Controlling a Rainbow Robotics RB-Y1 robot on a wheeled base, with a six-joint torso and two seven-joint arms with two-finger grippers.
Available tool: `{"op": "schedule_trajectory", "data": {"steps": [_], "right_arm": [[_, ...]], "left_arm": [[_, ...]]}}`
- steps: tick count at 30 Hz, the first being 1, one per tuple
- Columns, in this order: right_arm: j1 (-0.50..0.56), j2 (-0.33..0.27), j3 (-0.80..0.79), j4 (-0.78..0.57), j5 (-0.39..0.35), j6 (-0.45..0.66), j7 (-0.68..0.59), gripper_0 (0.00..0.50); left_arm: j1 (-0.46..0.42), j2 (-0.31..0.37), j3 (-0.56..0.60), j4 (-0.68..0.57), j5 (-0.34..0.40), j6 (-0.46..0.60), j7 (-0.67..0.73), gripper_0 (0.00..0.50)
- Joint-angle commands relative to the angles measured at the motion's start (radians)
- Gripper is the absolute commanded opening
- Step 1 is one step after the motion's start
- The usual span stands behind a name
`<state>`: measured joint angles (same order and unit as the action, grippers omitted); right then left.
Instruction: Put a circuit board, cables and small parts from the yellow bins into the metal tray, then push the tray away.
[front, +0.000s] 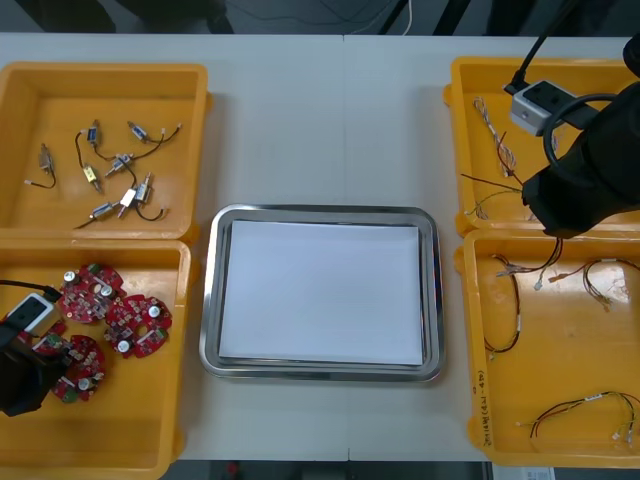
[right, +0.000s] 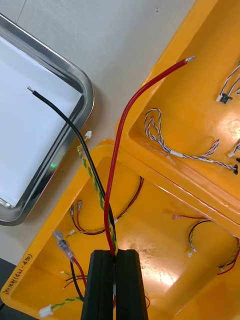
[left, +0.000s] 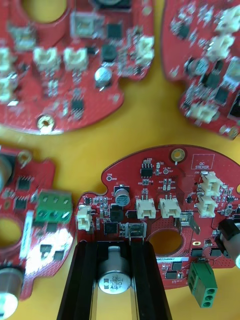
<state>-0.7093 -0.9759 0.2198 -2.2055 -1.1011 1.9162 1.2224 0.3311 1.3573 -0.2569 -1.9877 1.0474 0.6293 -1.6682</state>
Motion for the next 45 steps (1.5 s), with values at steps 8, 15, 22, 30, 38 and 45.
{"op": "schedule_trajectory", "data": {"steps": [8, 15, 22, 30, 38, 45], "right_arm": [[-0.05, 0.011, 0.007, -0.046, 0.012, 0.004, 0.032, 0.0], [-0.068, 0.02, 0.044, -0.051, 0.03, 0.004, 0.034, 0.0], [-0.085, 0.036, 0.102, -0.079, 0.087, 0.004, 0.028, 0.0], [-0.085, 0.052, 0.108, -0.088, 0.089, 0.004, 0.034, 0.0], [-0.084, 0.056, 0.108, -0.089, 0.092, 0.004, 0.034, 0.0], [-0.085, 0.071, 0.11, -0.089, 0.093, 0.004, 0.034, 0.0]], "left_arm": [[-0.02, 0.034, -0.028, -0.017, 0.01, -0.002, -0.03, 0.009], [-0.017, 0.037, -0.028, -0.019, 0.019, -0.002, -0.024, 0.418], [-0.017, 0.037, -0.027, -0.019, 0.02, -0.005, -0.019, 0.5], [-0.015, 0.039, -0.013, -0.029, 0.022, -0.002, -0.018, 0.5], [-0.014, 0.037, 0.071, -0.069, 0.026, 0.109, -0.016, 0.5], [-0.014, 0.006, 0.142, -0.092, 0.033, 0.208, -0.015, 0.5]]}}
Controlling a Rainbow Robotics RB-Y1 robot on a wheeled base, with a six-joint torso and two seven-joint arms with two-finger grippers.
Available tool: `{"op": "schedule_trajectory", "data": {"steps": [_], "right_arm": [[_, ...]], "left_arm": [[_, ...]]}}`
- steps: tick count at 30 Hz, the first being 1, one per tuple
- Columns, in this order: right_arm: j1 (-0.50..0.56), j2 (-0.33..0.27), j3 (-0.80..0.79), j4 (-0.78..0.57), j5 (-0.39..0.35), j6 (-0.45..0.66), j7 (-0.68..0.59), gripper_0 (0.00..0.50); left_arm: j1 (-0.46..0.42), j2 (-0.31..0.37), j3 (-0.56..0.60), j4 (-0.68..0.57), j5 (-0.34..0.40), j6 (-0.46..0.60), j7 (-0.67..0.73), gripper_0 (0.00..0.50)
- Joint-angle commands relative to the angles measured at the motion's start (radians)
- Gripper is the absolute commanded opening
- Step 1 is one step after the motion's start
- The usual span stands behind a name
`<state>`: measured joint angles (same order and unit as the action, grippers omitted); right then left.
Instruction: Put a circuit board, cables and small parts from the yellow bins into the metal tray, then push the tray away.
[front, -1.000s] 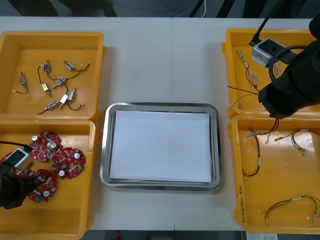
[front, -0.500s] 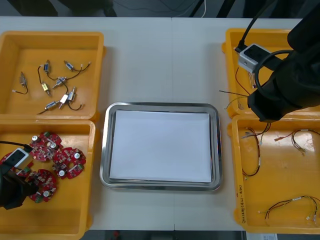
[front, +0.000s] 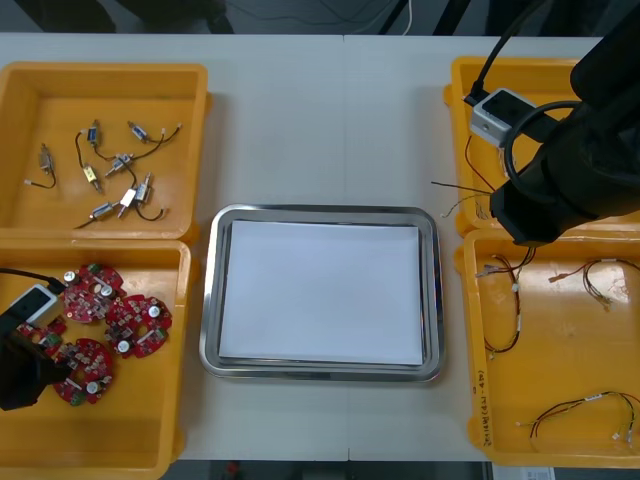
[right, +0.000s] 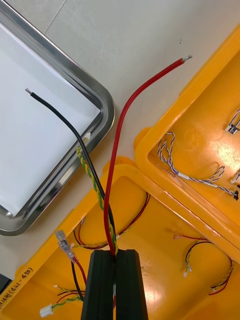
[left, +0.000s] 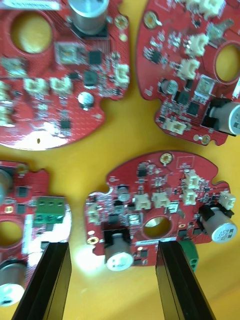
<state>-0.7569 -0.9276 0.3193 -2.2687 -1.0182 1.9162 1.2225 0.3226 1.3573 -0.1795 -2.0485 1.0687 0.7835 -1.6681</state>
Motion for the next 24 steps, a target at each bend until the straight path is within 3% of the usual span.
{"op": "schedule_trajectory", "data": {"steps": [1, 13, 24], "right_arm": [[-0.038, 0.026, 0.01, -0.026, 0.01, 0.004, 0.034, 0.0], [-0.038, 0.035, 0.053, -0.028, 0.032, 0.004, 0.028, 0.0], [-0.038, 0.035, 0.061, -0.028, 0.038, 0.004, 0.029, 0.0]], "left_arm": [[-0.005, -0.006, 0.084, -0.039, 0.013, 0.085, -0.015, 0.5], [0.036, -0.11, 0.216, -0.107, 0.0, 0.234, -0.015, 0.5], [0.127, -0.173, 0.265, -0.177, -0.027, 0.23, -0.024, 0.5]]}}
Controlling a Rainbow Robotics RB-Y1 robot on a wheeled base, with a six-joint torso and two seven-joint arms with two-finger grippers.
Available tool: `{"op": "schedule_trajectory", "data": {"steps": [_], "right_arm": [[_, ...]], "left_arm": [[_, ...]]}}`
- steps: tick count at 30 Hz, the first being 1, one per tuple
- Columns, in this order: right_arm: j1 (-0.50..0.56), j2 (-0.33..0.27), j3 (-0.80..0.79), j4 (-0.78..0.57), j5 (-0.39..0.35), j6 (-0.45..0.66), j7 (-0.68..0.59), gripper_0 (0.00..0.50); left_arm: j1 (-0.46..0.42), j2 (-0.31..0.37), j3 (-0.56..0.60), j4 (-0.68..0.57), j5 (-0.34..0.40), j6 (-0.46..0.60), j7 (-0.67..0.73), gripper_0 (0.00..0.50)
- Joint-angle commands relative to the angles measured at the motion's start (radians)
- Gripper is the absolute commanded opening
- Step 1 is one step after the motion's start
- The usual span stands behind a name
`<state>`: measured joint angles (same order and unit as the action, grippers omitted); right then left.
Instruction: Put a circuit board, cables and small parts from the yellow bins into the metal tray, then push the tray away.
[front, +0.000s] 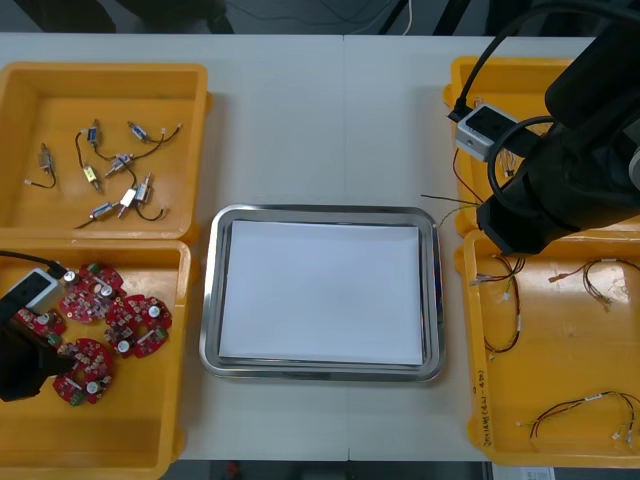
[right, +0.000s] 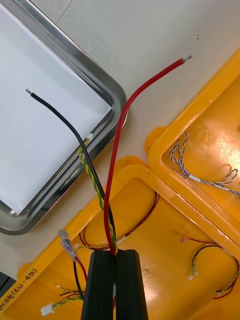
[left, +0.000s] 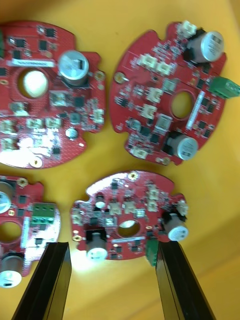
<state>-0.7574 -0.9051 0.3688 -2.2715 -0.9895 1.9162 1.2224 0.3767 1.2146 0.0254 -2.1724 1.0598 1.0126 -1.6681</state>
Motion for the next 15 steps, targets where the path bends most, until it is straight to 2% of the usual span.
{"op": "schedule_trajectory", "data": {"steps": [1, 8, 15], "right_arm": [[-0.037, 0.012, 0.01, -0.025, 0.009, 0.004, 0.029, 0.0], [-0.036, 0.012, 0.012, -0.025, 0.011, 0.004, 0.026, 0.0], [-0.037, 0.012, 0.01, -0.025, 0.014, 0.004, 0.022, 0.0]], "left_arm": [[0.083, -0.04, 0.073, -0.063, -0.021, 0.004, -0.027, 0.5], [0.129, -0.102, 0.171, -0.118, -0.038, 0.098, -0.048, 0.5], [0.126, -0.17, 0.232, -0.156, -0.049, 0.198, -0.073, 0.5]]}}
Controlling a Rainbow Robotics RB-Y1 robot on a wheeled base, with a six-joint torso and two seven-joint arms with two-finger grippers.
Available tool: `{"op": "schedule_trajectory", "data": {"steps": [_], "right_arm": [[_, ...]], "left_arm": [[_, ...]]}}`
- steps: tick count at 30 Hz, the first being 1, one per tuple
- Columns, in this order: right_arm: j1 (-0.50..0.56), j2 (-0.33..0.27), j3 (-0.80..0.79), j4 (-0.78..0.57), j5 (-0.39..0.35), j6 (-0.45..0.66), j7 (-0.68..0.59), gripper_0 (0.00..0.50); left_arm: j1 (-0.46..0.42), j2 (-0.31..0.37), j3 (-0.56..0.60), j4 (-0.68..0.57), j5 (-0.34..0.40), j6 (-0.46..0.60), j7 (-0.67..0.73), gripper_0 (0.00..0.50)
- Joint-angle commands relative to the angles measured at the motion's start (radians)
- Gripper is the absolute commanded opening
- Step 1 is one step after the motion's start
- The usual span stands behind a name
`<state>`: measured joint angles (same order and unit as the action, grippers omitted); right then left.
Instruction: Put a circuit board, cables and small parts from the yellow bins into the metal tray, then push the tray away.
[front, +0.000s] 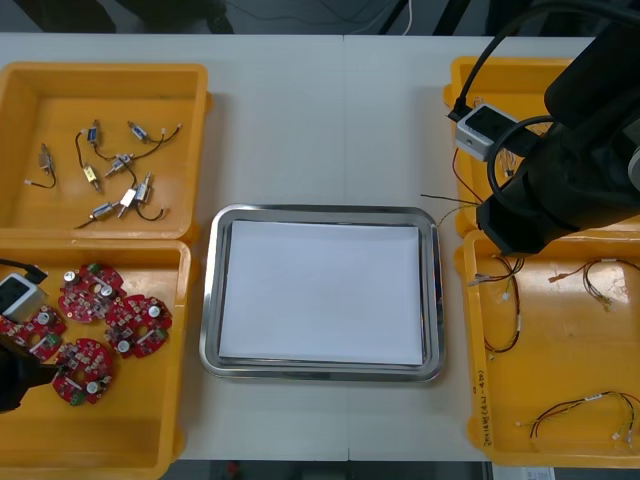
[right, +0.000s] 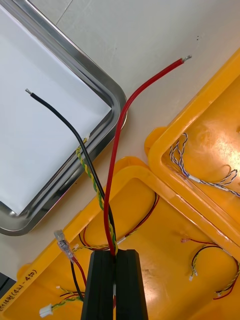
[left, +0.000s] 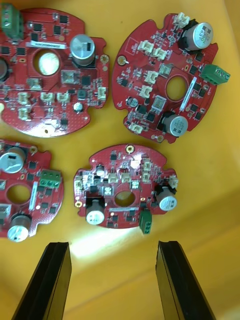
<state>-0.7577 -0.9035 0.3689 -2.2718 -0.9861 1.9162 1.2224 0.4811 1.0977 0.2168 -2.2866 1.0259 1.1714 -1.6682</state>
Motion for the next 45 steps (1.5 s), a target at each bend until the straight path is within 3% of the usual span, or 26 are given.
{"op": "schedule_trajectory", "data": {"steps": [1, 7, 17, 26, 35, 45], "right_arm": [[-0.037, 0.011, 0.012, -0.025, 0.012, 0.004, 0.022, 0.0], [-0.037, 0.011, 0.01, -0.025, 0.015, 0.004, 0.017, 0.0], [-0.037, 0.011, 0.012, -0.025, 0.017, 0.004, 0.008, 0.0], [-0.035, 0.011, 0.012, -0.025, 0.017, 0.004, 0.002, 0.0], [-0.035, 0.011, 0.012, -0.025, 0.017, 0.004, -0.008, 0.0], [-0.035, 0.011, 0.012, -0.025, 0.017, 0.004, -0.017, 0.0]], "left_arm": [[0.024, -0.064, 0.041, -0.045, -0.016, 0.042, -0.076, 0.5], [0.028, -0.108, 0.039, -0.047, -0.027, 0.045, -0.133, 0.5], [0.086, -0.101, 0.021, -0.047, -0.041, -0.016, -0.157, 0.5], [0.125, -0.075, -0.051, -0.036, -0.082, -0.134, -0.166, 0.5], [0.123, -0.048, -0.151, 0.058, -0.121, -0.283, -0.183, 0.5], [0.119, -0.027, -0.221, 0.091, -0.151, -0.357, -0.188, 0.5]]}}
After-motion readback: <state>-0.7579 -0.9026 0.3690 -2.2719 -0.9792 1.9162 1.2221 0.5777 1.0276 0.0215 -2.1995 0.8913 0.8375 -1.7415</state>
